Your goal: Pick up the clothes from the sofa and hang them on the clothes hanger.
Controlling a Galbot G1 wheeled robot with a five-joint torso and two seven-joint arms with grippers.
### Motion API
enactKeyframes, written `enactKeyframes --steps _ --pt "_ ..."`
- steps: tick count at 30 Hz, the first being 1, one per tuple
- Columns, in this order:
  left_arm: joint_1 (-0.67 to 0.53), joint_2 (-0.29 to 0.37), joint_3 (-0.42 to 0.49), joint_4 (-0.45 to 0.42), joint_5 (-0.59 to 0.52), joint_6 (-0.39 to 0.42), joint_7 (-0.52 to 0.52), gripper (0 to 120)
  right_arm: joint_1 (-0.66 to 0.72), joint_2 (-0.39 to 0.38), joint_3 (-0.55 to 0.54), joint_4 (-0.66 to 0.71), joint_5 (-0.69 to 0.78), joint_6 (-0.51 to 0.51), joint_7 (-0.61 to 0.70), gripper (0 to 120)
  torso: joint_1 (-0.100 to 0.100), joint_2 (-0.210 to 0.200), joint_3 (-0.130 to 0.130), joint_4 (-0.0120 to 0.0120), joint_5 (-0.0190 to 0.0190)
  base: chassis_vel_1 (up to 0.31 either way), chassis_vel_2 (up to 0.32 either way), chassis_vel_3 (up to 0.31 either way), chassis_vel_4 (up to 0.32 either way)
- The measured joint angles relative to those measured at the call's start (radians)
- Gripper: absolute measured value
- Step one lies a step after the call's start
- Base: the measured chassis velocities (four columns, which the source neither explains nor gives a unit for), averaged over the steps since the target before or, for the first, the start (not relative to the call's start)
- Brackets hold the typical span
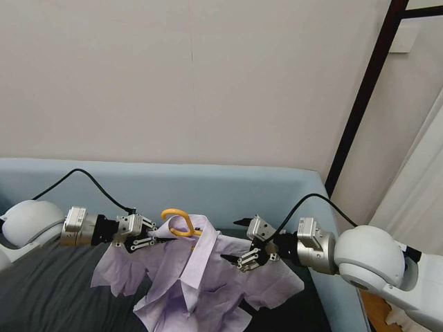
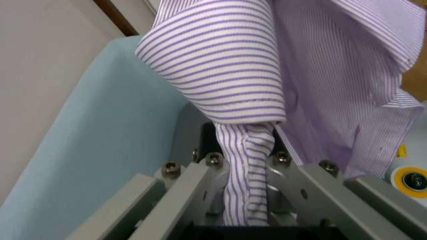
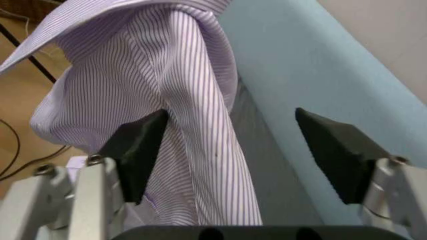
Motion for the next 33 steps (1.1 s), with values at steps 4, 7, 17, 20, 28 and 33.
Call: enactKeyframes --steps 4,7,17,20,28,33 --pt "0.000 -0.005 0.005 0.003 0.002 0.000 0.000 1 0.004 0.000 -0.012 -0.008 0.013 0.002 -0.003 59 0.000 0.000 0.000 0.0000 0.0000 0.000 0.000 0.000 0.000" --pt "0.000 -0.007 0.009 0.004 0.004 0.000 0.000 1 0.004 0.002 -0.016 -0.008 0.020 0.003 -0.007 52 0.000 0.000 0.000 0.0000 0.0000 0.000 0.000 0.000 0.000" --pt "0.000 -0.010 0.014 0.009 0.011 -0.001 0.002 1 0.013 0.011 -0.033 -0.002 0.021 0.020 -0.027 15 0.000 0.000 0.000 0.0001 -0.0001 0.000 0.000 0.000 0.000" --pt "0.002 -0.009 0.014 0.008 0.011 -0.001 -0.004 1 0.008 0.014 -0.034 0.001 0.019 0.021 -0.029 8 0.000 0.000 0.000 0.0001 -0.0001 0.000 0.000 0.000 0.000" --pt "0.013 0.005 0.013 -0.007 0.014 -0.006 -0.018 1 -0.035 0.009 -0.006 0.008 -0.008 0.053 -0.031 8 0.000 0.000 0.000 0.0001 -0.0001 0.000 0.000 0.000 0.000" --pt "0.011 0.009 0.005 -0.016 0.010 -0.014 -0.049 9 -0.074 0.008 0.028 0.006 -0.015 0.072 -0.031 8 0.000 0.000 0.000 0.0001 -0.0001 0.000 0.000 0.000 0.000"
